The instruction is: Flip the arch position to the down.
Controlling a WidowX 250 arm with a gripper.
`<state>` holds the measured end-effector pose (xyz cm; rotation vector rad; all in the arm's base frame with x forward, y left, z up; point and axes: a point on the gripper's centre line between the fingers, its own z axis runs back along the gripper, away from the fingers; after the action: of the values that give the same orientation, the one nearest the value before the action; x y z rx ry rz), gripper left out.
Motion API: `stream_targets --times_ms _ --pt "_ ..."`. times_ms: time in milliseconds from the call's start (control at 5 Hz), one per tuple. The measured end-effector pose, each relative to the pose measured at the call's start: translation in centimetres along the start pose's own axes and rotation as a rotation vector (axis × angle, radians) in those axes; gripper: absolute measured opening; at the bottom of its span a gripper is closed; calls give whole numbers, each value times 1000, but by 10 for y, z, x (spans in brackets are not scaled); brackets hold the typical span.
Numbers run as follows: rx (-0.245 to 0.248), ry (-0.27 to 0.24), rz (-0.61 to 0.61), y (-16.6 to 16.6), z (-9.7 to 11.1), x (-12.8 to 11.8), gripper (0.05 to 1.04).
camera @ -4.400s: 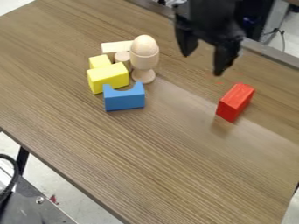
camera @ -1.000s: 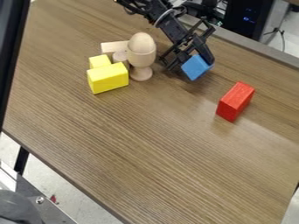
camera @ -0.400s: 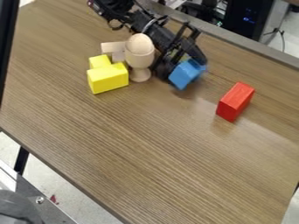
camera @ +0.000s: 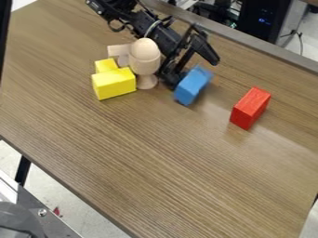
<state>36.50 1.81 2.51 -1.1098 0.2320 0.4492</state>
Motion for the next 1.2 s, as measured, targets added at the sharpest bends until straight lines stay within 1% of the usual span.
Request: stream_targets --times_ms 200,400,600,800,1000,1200 --pt "40 -1 -2 3 5 -4 997" --pt "200 -49 -32 7 20 -2 997" --pt "478 -74 -157 14 34 0 997" --pt "701 -164 -286 10 31 -8 999" --pt "858 -253 -380 1 32 -18 999" --pt "867 -404 -476 -37 54 -36 999"
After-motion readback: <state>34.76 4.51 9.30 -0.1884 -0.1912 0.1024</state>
